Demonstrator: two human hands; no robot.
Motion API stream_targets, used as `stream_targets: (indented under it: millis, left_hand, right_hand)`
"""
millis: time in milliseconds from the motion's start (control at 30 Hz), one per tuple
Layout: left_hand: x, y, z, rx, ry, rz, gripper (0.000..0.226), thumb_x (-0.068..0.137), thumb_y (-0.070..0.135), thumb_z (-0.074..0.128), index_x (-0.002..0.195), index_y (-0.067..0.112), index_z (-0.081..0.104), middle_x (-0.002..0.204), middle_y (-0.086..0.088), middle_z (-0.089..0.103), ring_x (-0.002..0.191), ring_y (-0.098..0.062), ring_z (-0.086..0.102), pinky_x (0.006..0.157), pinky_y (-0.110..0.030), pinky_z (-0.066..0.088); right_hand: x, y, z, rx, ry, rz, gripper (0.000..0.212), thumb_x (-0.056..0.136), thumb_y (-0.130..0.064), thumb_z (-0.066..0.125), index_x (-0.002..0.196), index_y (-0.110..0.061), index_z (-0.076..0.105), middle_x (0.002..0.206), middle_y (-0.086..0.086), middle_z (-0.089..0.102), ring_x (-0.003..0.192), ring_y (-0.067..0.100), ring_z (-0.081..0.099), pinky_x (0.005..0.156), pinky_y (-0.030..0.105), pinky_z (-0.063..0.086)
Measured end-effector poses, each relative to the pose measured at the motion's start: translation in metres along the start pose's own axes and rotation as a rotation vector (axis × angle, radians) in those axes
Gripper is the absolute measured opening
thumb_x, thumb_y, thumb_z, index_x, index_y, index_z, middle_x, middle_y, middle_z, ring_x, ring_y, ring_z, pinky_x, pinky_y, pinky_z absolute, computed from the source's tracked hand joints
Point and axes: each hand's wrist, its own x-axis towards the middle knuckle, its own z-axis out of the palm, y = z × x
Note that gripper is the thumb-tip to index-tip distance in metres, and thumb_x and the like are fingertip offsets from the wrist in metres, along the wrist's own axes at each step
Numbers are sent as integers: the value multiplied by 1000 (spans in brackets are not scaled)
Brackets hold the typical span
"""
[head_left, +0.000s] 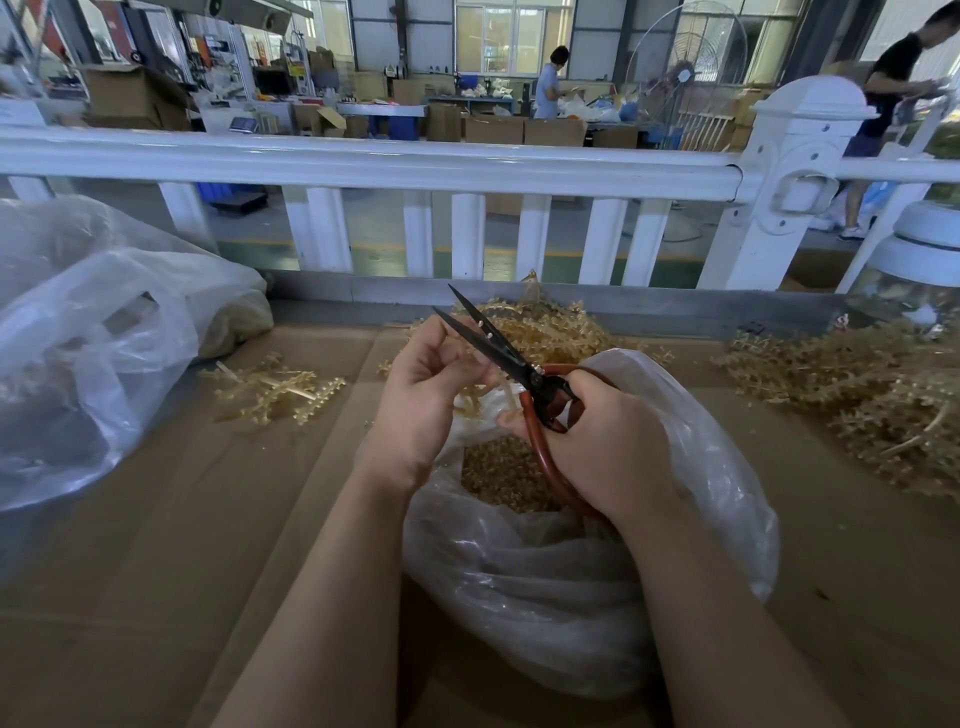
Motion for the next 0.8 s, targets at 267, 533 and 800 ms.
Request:
stream_targets:
  millis: [267, 533, 800]
  left_hand:
    - [0, -1, 0, 20, 8, -9, 20, 91, -15, 48, 110, -13, 55, 80, -15, 61, 66, -13, 57, 70, -24, 48]
    - [-1, 0, 0, 13, 26, 31, 20, 95, 7, 48, 94, -11, 56, 75, -19, 57, 72, -24, 55, 74, -34, 45]
    - [0, -4, -4, 81, 39, 63, 17, 101, 7, 48, 93, 3, 62, 67, -6, 58, 71, -19, 57, 85, -32, 48]
  right_hand:
    - [-1, -4, -1, -6, 52, -20, 45, 79, -80, 48, 74, -35, 53, 58, -27, 45, 53, -6, 48, 51, 7, 33]
    - [-2, -3, 1, 21, 72, -25, 42, 82, -74, 43, 75, -33, 52, 62, -24, 49, 57, -6, 51, 55, 6, 35]
    - [-1, -3, 2, 21, 86, -55, 46, 82, -74, 44, 68, -30, 52, 57, -23, 49, 53, -2, 51, 50, 12, 40]
